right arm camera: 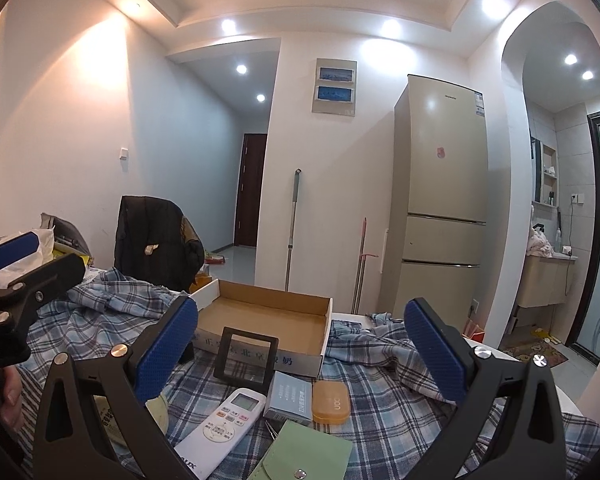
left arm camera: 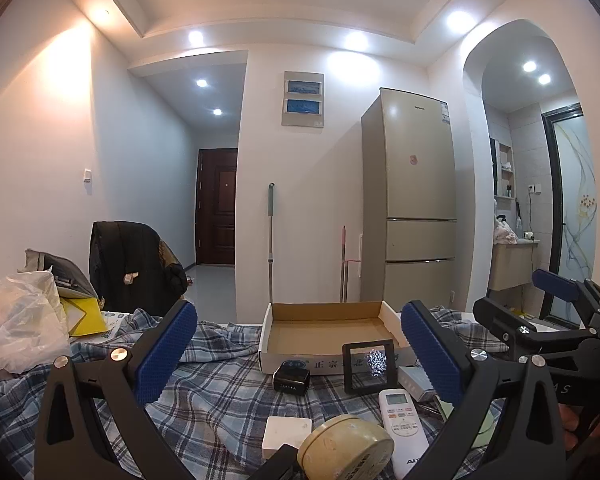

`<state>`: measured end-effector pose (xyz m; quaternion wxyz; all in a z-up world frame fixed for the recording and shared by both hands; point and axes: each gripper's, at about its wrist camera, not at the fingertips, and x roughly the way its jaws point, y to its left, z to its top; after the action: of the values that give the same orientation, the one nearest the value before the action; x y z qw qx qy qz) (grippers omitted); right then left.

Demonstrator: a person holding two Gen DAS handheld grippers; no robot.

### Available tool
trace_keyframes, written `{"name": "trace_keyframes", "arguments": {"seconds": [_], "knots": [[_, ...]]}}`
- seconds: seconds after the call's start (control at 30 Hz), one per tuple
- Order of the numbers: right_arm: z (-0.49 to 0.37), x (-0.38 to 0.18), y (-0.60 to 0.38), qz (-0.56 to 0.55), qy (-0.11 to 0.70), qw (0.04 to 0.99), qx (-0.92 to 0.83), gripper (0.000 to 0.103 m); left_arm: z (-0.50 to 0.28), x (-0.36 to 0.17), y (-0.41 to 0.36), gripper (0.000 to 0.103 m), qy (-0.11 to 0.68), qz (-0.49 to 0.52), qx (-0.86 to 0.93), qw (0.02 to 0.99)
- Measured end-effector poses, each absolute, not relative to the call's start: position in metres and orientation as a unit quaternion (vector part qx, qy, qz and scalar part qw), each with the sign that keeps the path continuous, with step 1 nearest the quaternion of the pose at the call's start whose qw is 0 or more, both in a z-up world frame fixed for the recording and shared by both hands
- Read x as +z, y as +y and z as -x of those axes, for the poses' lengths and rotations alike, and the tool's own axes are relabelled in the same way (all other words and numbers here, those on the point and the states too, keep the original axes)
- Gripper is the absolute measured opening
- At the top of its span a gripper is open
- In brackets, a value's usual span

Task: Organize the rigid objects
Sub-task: 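Reach the right tool to the green felt pouch and grasp it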

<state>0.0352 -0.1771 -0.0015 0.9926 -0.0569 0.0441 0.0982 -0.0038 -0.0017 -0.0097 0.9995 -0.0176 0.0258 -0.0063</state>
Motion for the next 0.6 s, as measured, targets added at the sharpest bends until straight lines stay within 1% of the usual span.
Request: {"name": "trace_keyframes", "arguments": {"seconds": [0.23, 0.33, 0.47, 0.6], "knots": [[-0.041, 0.001, -0.177, 0.053, 0.054, 0.991, 0.108, 0.103, -0.002, -0.003, 0.001, 0.103, 0.051, 0.018, -0.006, 0.998], [-0.045, 0.011, -0.178, 0.062, 0.071, 0.990, 0.105, 0.103, -0.001, 0.015, 0.006, 0.103, 0.061, 0.016, -0.001, 0.998], [-0.040, 0.031, -0.187, 0.059, 0.088, 0.988, 0.115, 0.103, 0.008, 0.038, 0.015, 0.103, 0.046, 0.018, 0.010, 0.999], [-0.035, 0.048, -0.196, 0.038, 0.109, 0.988, 0.100, 0.103, 0.004, 0.039, 0.012, 0.103, 0.090, 0.016, 0.019, 0.996]]}}
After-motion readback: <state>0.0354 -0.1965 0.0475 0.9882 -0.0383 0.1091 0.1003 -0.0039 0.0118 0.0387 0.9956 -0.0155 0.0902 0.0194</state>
